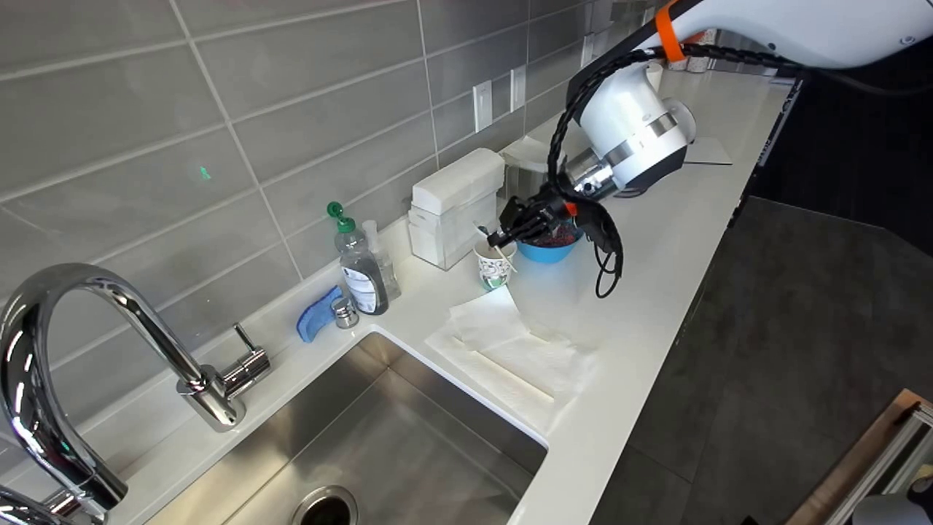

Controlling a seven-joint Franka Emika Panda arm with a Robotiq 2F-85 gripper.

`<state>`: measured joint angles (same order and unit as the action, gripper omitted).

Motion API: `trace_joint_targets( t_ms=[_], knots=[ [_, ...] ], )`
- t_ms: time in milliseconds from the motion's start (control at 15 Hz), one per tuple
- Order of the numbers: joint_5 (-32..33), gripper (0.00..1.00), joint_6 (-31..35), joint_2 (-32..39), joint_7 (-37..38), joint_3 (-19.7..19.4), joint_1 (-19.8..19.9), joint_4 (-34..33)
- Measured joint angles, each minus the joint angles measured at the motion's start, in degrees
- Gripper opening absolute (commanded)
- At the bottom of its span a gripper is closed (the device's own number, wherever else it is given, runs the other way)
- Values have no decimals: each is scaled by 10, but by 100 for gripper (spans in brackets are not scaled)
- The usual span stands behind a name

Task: Transfer a spoonful of contents from the bowl into the cup

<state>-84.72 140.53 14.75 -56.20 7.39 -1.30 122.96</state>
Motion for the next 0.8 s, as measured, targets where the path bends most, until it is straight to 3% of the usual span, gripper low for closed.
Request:
trace_joint_targets(
  t_ms=[800],
  knots=[
    [-107, 4, -95, 6, -56, -34, 0, 3]
  ],
)
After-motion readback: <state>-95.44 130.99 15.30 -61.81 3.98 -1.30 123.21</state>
